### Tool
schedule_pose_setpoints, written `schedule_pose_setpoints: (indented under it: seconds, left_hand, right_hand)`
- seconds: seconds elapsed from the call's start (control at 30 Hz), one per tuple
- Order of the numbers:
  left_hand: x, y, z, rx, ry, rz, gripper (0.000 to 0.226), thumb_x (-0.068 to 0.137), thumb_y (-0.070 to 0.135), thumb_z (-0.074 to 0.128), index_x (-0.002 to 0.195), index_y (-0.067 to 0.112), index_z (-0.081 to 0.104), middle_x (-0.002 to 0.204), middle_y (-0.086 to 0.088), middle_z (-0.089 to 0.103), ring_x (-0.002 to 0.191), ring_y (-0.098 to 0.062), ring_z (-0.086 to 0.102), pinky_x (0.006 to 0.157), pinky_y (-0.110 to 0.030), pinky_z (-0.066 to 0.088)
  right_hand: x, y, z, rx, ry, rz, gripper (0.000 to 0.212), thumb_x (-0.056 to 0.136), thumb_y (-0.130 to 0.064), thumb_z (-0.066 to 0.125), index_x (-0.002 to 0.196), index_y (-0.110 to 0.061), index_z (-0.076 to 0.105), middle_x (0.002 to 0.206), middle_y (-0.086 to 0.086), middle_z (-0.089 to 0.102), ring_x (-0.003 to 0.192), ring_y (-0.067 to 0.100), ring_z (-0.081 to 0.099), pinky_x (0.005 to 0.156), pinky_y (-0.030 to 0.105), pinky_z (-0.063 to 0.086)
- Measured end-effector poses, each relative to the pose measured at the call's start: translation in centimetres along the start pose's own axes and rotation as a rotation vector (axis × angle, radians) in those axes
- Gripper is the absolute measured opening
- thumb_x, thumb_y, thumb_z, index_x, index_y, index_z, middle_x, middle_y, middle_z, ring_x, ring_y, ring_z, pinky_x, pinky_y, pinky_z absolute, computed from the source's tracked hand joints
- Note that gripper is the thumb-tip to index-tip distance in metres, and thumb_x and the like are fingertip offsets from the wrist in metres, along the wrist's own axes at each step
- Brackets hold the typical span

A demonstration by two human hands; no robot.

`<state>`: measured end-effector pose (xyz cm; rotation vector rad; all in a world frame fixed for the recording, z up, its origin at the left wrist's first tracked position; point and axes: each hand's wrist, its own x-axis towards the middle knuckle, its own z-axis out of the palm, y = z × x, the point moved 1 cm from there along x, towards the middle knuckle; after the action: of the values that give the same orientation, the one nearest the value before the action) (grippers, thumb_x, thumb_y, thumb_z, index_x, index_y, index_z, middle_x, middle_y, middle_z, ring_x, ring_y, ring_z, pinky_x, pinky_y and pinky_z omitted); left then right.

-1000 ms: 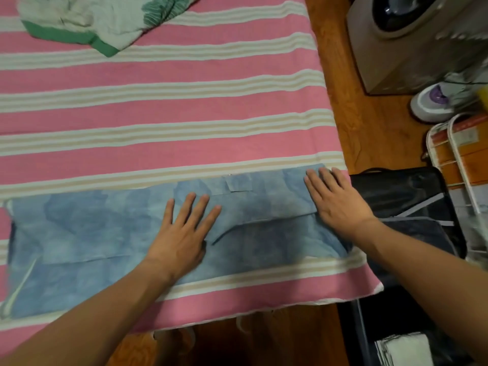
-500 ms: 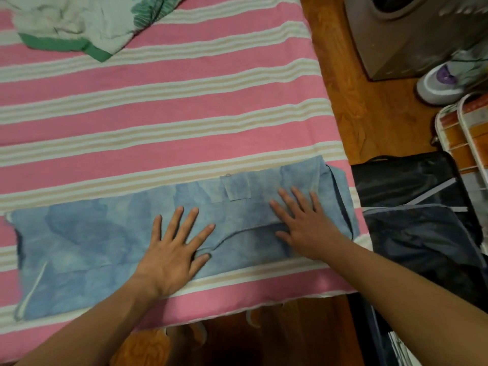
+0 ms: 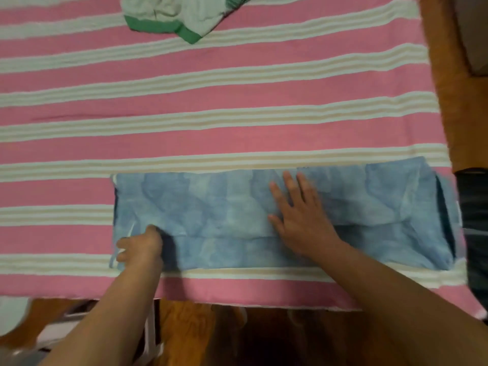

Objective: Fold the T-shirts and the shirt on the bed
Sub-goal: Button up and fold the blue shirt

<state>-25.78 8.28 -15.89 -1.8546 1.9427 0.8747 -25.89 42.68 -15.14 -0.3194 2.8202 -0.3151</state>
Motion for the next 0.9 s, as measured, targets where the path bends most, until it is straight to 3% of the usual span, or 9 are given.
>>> schedule_pose_setpoints:
  seconds: [0.07, 0.17, 0.3, 0.43, 0.5, 0.6, 0.7, 0.8, 0.9]
  left_hand:
    - [1.2, 0.4, -0.6, -0.394, -0.233, -0.161, 0.040, 0.076, 0.024, 0.064, 0.115, 0.017, 0.059, 0.098, -0.014, 0.063, 0.078, -0.025, 0.066, 0.064, -0.035, 0.056]
    - [2.2, 1.1, -1.2, -0.714, -0.342, -0.213, 0.016, 0.096, 0.026, 0.060, 0.082, 0.020, 0.058, 0.065, 0.001, 0.058, 0.059, -0.010, 0.053, 0.046, -0.020, 0.048]
    - [2.4, 1.3, -2.3, -0.841, -0.382, -0.109, 0.015, 0.097, 0.015, 0.063, 0.083, 0.017, 0.063, 0.074, -0.001, 0.063, 0.059, -0.012, 0.060, 0.053, -0.023, 0.055]
    - [4.2, -1.8, -4.2, -0.639, 0.017, 0.044, 0.015, 0.094, 0.001, 0.060, 0.085, 0.012, 0.062, 0.082, -0.011, 0.065, 0.069, -0.022, 0.062, 0.067, -0.033, 0.058]
    - [3.9, -2.2, -4.8, -0.685, -0.107, 0.020, 0.015, 0.099, 0.013, 0.058, 0.084, 0.013, 0.058, 0.072, -0.010, 0.058, 0.056, -0.019, 0.057, 0.052, -0.027, 0.053]
    - [3.5, -0.6, -4.8, -0.722, -0.447, -0.056, 0.039, 0.101, 0.054, 0.050, 0.092, 0.017, 0.058, 0.079, -0.007, 0.064, 0.075, -0.023, 0.067, 0.073, -0.035, 0.056]
    - [3.4, 1.1, -4.1, -0.642, -0.592, 0.088, 0.026, 0.098, 0.044, 0.063, 0.094, 0.019, 0.064, 0.095, -0.009, 0.072, 0.095, -0.029, 0.068, 0.083, -0.042, 0.059]
    - [3.7, 1.3, -4.2, -0.524, -0.408, 0.294, 0.018, 0.085, 0.019, 0.075, 0.088, 0.006, 0.062, 0.090, -0.012, 0.069, 0.083, -0.026, 0.065, 0.085, -0.053, 0.058]
    - [2.4, 0.0, -5.0, -0.371, -0.200, 0.467, 0.029, 0.087, 0.019, 0.070, 0.090, -0.004, 0.053, 0.080, -0.009, 0.053, 0.072, -0.020, 0.051, 0.070, -0.038, 0.047]
  right_hand:
    - [0.8, -2.0, 1.4, 0.002, -0.058, 0.016, 0.075, 0.096, -0.060, 0.026, 0.160, -0.021, 0.016, 0.168, 0.016, 0.007, 0.153, 0.043, 0.007, 0.123, 0.057, 0.011]
    - [0.9, -2.6, 3.4, -0.032, -0.146, 0.024, 0.081, 0.096, -0.070, 0.013, 0.160, -0.022, 0.014, 0.168, 0.015, 0.007, 0.153, 0.042, 0.006, 0.122, 0.058, 0.014]
    - [1.3, -2.4, 3.4, -0.071, -0.187, 0.048, 0.080, 0.097, -0.070, 0.010, 0.157, -0.019, 0.028, 0.163, 0.018, 0.025, 0.148, 0.044, 0.022, 0.115, 0.059, 0.024]
    - [1.4, -2.5, 3.0, -0.121, -0.212, 0.059, 0.084, 0.096, -0.071, 0.009, 0.158, -0.017, 0.027, 0.164, 0.019, 0.023, 0.148, 0.045, 0.023, 0.117, 0.059, 0.023]
    - [1.4, -2.8, 2.9, -0.129, -0.217, 0.060, 0.084, 0.096, -0.071, 0.011, 0.160, -0.018, 0.021, 0.166, 0.017, 0.017, 0.151, 0.044, 0.017, 0.119, 0.058, 0.017]
    - [1.4, -3.2, 2.7, -0.134, -0.217, 0.059, 0.082, 0.097, -0.069, 0.011, 0.161, -0.018, 0.020, 0.167, 0.016, 0.014, 0.152, 0.043, 0.013, 0.120, 0.058, 0.014]
    - [1.3, -3.5, 2.5, -0.136, -0.230, 0.070, 0.081, 0.097, -0.069, 0.011, 0.161, -0.019, 0.019, 0.167, 0.016, 0.013, 0.152, 0.042, 0.012, 0.120, 0.057, 0.012]
    - [1.2, -3.4, 2.4, -0.139, -0.220, 0.071, 0.082, 0.096, -0.071, 0.008, 0.161, -0.022, 0.013, 0.168, 0.012, 0.006, 0.154, 0.039, 0.005, 0.122, 0.054, 0.007]
    - [1.1, -3.1, 2.5, -0.146, -0.220, 0.062, 0.084, 0.093, -0.074, -0.001, 0.162, -0.026, 0.003, 0.169, 0.008, -0.007, 0.155, 0.034, -0.009, 0.123, 0.050, -0.002]
